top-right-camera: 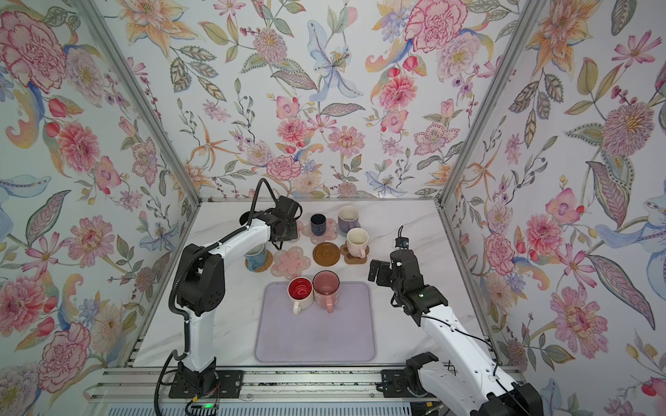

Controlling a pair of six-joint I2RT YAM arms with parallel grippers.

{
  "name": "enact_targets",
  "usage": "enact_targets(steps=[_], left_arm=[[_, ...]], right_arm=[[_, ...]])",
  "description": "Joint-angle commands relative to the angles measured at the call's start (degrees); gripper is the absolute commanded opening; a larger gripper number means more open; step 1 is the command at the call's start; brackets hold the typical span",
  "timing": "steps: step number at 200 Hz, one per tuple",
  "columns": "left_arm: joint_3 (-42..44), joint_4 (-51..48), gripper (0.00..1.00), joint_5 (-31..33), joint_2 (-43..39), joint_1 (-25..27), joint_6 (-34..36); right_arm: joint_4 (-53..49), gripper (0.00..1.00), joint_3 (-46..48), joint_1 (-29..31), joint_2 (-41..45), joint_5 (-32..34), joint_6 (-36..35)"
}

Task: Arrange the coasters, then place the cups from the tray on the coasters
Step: 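Lift the green-handled mug with the left gripper and carry it farther away, then hold the green-handled mug above the coasters between the black and navy mugs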

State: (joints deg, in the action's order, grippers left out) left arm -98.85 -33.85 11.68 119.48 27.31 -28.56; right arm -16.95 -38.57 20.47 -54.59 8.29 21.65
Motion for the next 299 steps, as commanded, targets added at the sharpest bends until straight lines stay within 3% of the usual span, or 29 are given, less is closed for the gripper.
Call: enact_targets(steps=[1, 299], left_arm=[[-4.1, 0.6, 0.0, 0.7, 1.1, -1.4, -0.6], [-11.5, -2.3, 0.0, -1.7, 9.6, -4.0, 0.2]], right_arm=[[-0.5, 0.99, 0.7, -0.7, 0.1, -0.9, -0.9], [0.4, 0.99, 1.3, -3.2, -0.9, -3.5, -1.2]])
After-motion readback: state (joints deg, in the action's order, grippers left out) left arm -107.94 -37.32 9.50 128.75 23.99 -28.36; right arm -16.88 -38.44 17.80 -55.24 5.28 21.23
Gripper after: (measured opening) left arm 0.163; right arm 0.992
